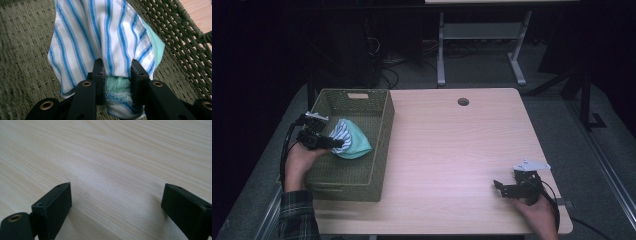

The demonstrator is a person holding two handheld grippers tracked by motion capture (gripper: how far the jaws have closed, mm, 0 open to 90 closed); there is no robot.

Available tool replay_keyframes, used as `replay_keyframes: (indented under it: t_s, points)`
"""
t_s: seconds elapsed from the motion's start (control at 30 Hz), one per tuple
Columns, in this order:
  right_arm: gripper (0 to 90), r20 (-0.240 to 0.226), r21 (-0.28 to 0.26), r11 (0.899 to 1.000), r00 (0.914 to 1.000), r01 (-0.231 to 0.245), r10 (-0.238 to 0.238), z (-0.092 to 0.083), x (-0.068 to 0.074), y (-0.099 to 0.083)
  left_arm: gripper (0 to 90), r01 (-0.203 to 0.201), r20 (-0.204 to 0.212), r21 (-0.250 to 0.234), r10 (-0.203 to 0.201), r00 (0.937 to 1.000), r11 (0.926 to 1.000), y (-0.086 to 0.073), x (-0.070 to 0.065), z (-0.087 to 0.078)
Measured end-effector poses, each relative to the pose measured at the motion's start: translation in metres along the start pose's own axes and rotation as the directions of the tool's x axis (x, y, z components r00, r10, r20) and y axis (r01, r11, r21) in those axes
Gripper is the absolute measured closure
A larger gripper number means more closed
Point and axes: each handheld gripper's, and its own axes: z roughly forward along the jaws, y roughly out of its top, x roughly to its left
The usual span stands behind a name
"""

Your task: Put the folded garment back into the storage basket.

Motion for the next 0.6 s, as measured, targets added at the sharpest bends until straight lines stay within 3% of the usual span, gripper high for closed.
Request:
replay_keyframes:
  t_s: [0.37,0.6]
  points:
    - [9.1,0.000,0.000,1.000,1.0000,0.000,0.000,0.000,0.000,0.000,69.3,0.008,0.003,0.040,-0.008,1.0000,0.9991,-0.005,0.007,0.015]
    - [9.1,0.000,0.000,1.000,1.0000,0.000,0.000,0.000,0.000,0.000,67.0,0.002,-0.015,0.091,0.000,0.9999,0.9958,-0.008,0.010,0.023]
